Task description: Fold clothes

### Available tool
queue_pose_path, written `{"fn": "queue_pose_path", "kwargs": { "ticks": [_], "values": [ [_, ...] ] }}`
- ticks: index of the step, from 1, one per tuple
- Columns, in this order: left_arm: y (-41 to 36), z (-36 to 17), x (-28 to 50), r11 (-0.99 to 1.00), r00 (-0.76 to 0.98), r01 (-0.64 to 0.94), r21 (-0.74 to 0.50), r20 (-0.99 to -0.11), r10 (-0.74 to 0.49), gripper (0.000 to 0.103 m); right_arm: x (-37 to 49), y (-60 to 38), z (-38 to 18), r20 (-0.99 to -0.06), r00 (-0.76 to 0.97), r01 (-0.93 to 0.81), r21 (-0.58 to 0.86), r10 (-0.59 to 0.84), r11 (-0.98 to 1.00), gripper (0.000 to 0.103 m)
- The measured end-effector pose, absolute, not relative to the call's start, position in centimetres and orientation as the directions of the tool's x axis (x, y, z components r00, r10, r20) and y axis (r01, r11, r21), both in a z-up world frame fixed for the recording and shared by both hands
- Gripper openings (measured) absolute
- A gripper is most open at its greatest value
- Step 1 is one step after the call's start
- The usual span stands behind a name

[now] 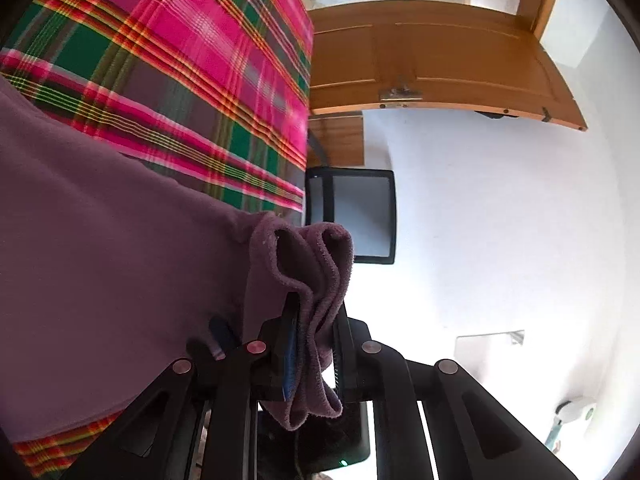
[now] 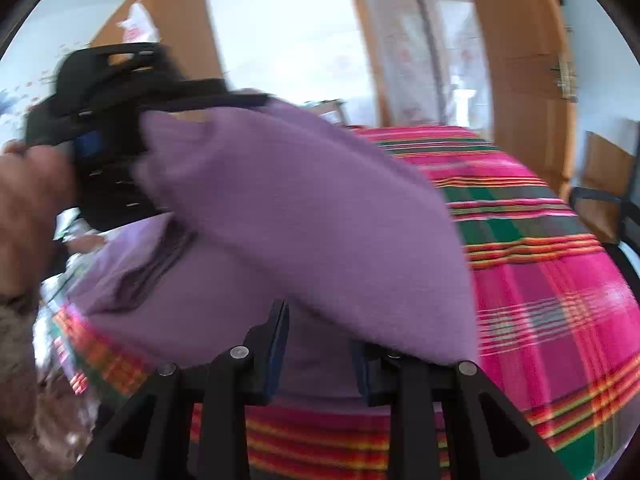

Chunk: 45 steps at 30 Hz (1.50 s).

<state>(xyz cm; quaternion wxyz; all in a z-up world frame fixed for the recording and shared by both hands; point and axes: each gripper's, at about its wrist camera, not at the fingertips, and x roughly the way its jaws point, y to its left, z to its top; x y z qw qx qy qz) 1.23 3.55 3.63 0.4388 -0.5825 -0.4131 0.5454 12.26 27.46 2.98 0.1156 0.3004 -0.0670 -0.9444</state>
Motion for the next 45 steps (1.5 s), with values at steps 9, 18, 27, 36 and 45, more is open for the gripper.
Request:
{"fn": "queue_pose_path", "kwargs": {
  "ticks": [9,18,27,36,45],
  "values": [
    [0.9,2.7,1.5,-0.254,0.003,0.048,-0.966,-0.254,0.967,0.013,13.4,28.1,2.8,-0.544,-0.839,-0.016,0.008,0.009,-1.000,0.029],
    [0.3,0.0,1.1,-0.361,-0.047,0.073,-0.930,-0.364,0.930,0.013,13.3,28.3,1.7,-0.592,-0.806,0.003,0.015,-0.011,-1.000,0.030],
    [0.9,-2.1,1.2,-0.411,-0.036,0.111,-0.905,-0.417,0.908,0.013,13.8,28.3,2.0,-0.607,-0.793,0.069,-0.005,-0.052,-0.998,0.034],
    [0.8,-1.8,1.4,-0.452,-0.056,0.074,-0.889,-0.456,0.888,0.022,17.2,27.4,3.9,-0.629,-0.746,0.286,-0.005,-0.219,-0.958,0.034],
    [0.1,-1.7,1.9,-0.462,-0.062,0.068,-0.884,-0.466,0.883,0.025,14.0,20.7,3.9,-0.609,-0.732,0.457,-0.107,-0.305,-0.883,0.034]
  ]
}}
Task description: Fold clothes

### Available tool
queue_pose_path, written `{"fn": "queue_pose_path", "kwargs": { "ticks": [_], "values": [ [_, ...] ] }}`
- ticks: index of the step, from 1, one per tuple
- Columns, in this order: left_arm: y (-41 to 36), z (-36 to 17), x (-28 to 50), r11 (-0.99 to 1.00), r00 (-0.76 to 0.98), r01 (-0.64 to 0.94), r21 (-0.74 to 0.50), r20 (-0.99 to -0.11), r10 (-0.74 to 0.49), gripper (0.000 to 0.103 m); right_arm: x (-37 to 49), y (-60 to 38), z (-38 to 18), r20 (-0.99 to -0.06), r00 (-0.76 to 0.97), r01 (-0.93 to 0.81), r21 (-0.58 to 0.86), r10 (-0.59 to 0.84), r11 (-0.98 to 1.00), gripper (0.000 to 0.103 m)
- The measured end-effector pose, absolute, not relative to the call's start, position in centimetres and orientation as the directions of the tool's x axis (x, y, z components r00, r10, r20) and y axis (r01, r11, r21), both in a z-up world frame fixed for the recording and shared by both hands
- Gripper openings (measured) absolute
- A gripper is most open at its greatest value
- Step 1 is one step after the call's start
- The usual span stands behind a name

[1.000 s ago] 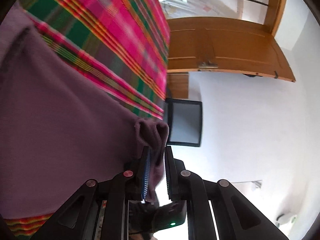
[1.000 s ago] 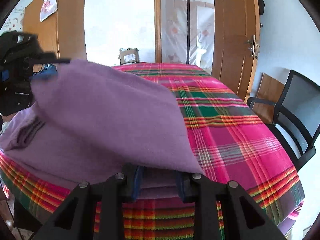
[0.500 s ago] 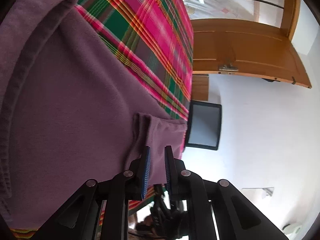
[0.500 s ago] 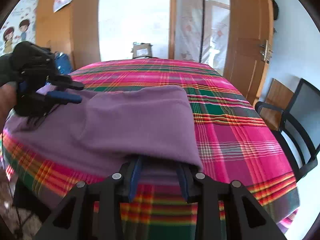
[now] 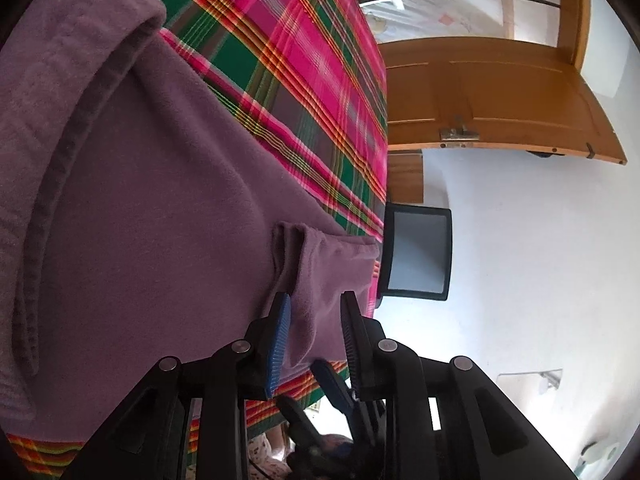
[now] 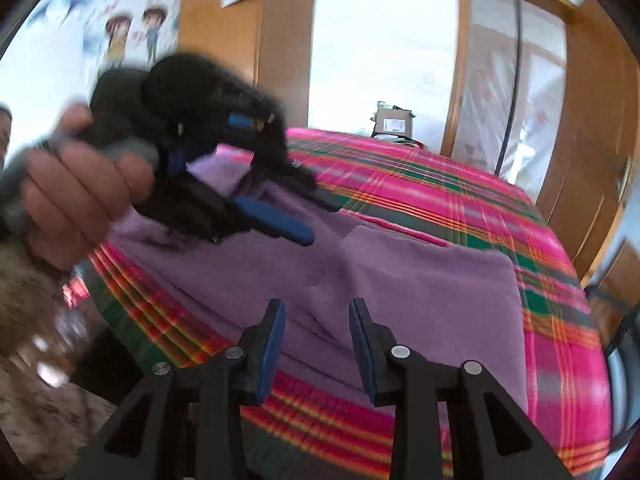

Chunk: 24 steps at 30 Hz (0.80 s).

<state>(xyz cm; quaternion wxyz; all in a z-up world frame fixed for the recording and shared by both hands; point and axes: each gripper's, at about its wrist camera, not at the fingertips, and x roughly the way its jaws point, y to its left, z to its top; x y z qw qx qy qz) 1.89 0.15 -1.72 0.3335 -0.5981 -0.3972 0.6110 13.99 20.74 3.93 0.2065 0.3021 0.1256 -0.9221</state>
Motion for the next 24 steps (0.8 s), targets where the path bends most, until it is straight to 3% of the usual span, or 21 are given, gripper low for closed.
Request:
{"fn": "queue_pose_path", "kwargs": {
  "ticks": [4,11,12,18,24],
  "values": [
    [0.3,-2.1,1.8,-0.464,-0.049,0.069,-0.883,-0.467,0.883,0.025,12.7,20.0,2.6,-0.657,-0.710,0.440,-0.132,-0.254,-0.889,0.034],
    [0.3,-2.7,1.6,-0.460,-0.026,0.078,-0.885,-0.463,0.886,0.029,12.8,19.0,2.1,-0.654,-0.732,0.414,-0.206,-0.190,-0.887,0.034],
    [0.2,-2.7,1.6,-0.457,-0.025,0.079,-0.886,-0.461,0.887,0.033,13.0,18.8,2.2,-0.651,-0.736,0.414,-0.213,-0.187,-0.885,0.032],
    [-0.2,-2.8,1.6,-0.445,-0.026,0.081,-0.892,-0.448,0.893,0.033,13.5,18.4,2.5,-0.633,-0.756,0.389,-0.231,-0.166,-0.892,0.013],
    [-0.5,-2.3,1.8,-0.434,-0.033,0.079,-0.898,-0.437,0.899,0.033,13.2,19.5,4.9,-0.611,-0.756,0.364,-0.094,-0.235,-0.927,0.010]
  ]
}}
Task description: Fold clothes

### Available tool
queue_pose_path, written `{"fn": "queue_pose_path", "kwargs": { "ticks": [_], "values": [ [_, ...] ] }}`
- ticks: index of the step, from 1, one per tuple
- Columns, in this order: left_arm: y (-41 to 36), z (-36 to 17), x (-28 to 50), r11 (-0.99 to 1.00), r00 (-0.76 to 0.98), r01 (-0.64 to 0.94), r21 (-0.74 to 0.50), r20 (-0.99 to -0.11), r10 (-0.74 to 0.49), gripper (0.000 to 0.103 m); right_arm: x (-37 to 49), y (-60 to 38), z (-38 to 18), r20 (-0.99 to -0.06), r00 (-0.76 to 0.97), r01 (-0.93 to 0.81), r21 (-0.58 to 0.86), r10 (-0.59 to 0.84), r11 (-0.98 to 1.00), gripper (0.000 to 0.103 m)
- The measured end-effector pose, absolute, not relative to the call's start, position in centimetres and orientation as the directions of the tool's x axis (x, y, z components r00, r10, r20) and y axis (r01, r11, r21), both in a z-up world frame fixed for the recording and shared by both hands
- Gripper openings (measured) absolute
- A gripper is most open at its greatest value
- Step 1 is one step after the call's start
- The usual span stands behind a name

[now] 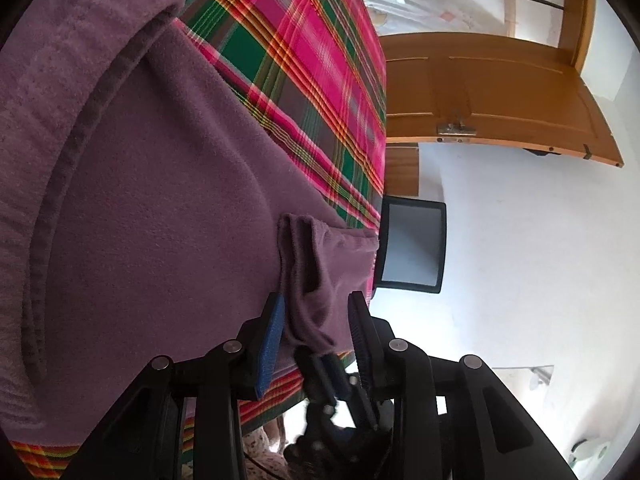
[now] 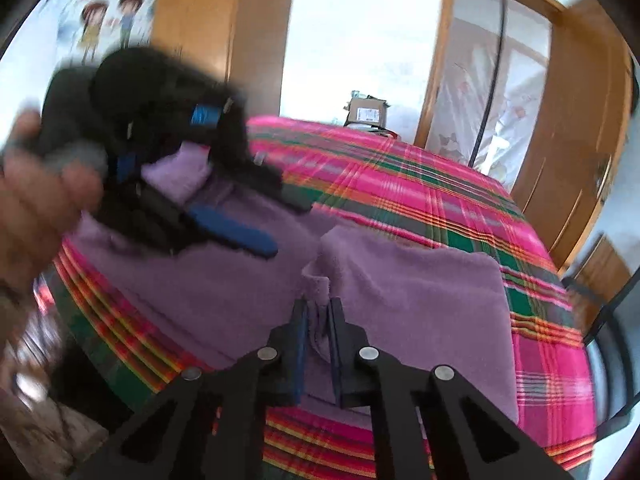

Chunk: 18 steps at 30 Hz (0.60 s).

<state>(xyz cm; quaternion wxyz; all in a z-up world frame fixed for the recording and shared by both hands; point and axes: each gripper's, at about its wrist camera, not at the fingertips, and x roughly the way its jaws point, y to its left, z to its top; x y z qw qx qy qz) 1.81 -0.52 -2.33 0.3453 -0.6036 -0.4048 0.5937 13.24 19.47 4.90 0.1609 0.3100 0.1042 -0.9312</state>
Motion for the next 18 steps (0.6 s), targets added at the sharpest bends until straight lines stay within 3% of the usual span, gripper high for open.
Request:
{"fn": "queue_pose_path", "kwargs": {
  "ticks": [9,18],
  "values": [
    [-1.5,0.2,1.9,-0.415,-0.106,0.017,-0.910,-0.414,0.904,0.034,12.2,17.9,6.7,-0.562,-0.751,0.407,0.019,-0.346,-0.913,0.010],
    [-2.9,0.6,2.2,-0.440,-0.181,0.020,-0.898,-0.436,0.882,0.034,10.1,16.4,4.5,-0.604,-0.693,0.428,0.096,-0.394,-0.899,0.010]
  ]
}}
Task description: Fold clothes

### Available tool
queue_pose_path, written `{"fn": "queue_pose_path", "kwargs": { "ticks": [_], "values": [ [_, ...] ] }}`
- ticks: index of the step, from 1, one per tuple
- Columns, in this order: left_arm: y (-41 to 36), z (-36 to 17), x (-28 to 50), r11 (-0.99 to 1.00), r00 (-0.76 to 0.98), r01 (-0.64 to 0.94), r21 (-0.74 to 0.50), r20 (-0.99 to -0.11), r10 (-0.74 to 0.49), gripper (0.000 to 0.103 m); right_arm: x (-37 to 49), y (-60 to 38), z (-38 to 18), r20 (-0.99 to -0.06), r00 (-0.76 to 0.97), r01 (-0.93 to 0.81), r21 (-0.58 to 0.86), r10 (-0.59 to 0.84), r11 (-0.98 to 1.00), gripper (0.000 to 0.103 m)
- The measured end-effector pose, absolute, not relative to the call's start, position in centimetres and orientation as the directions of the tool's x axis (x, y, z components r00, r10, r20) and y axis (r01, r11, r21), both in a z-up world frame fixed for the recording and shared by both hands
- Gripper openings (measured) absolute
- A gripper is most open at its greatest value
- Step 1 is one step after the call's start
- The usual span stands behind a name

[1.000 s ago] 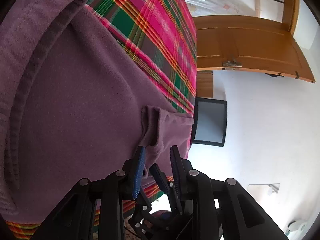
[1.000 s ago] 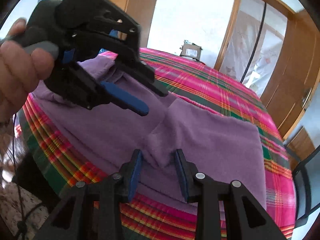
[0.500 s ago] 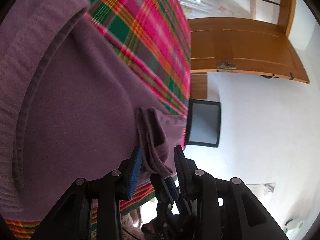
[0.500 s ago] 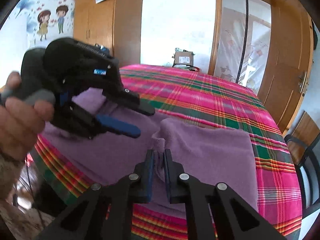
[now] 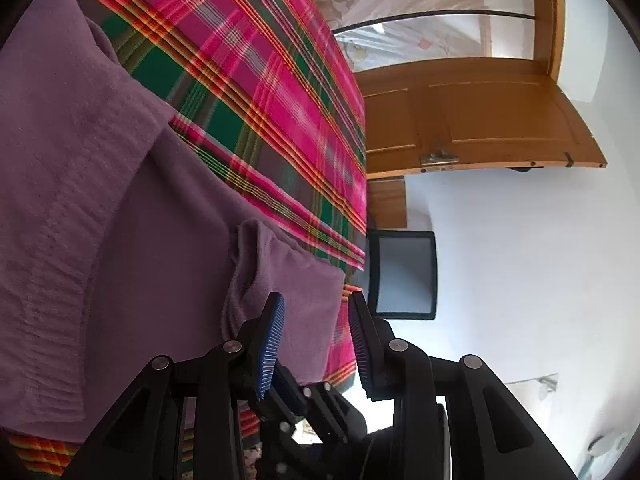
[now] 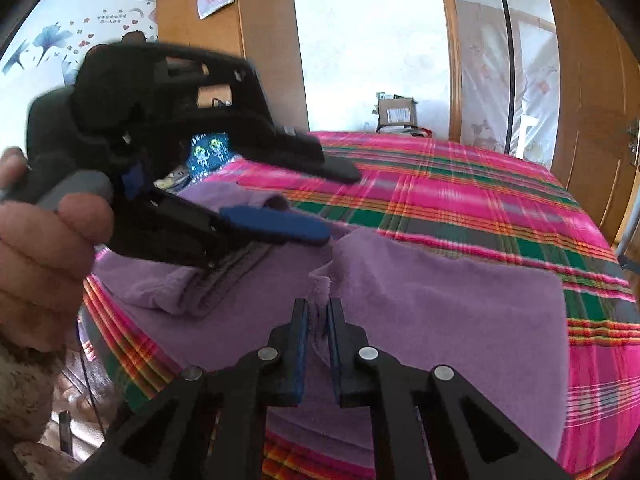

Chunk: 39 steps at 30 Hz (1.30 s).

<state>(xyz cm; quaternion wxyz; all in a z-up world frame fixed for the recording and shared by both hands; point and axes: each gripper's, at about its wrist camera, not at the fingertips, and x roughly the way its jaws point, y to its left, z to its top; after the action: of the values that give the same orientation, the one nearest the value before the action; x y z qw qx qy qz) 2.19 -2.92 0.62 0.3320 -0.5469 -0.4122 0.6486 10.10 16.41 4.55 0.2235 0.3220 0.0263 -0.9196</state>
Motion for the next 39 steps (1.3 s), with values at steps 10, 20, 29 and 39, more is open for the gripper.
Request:
{"fn": "queue_pose_path", "kwargs": {
  "ticks": [10,20,29,39],
  "values": [
    [-2.7,0.6,2.4,-0.445,-0.176,0.026,-0.895,-0.443,0.879,0.034,11.2,16.0,4.4,-0.597,-0.677,0.465,0.106,-0.431,-0.879,0.010],
    [-0.9,1.1,2.2,-0.481,-0.165,-0.013,-0.877,-0.472,0.866,0.034,11.7,17.0,4.0,-0.637,-0.632,0.479,0.125,-0.440,-0.869,0.017],
    [0.2,-0.8,2.0,-0.542,-0.129,0.008,-0.840,-0.539,0.833,0.036,9.9,28.3,6.3,-0.580,-0.759,0.218,0.202,-0.296,-0.955,0.032],
    [0.5,-2.4,2.0,-0.584,-0.116,0.028,-0.811,-0.583,0.804,0.036,3.1,34.7,3.8,-0.637,-0.672,0.104,0.423,-0.377,-0.900,0.038]
  ]
}}
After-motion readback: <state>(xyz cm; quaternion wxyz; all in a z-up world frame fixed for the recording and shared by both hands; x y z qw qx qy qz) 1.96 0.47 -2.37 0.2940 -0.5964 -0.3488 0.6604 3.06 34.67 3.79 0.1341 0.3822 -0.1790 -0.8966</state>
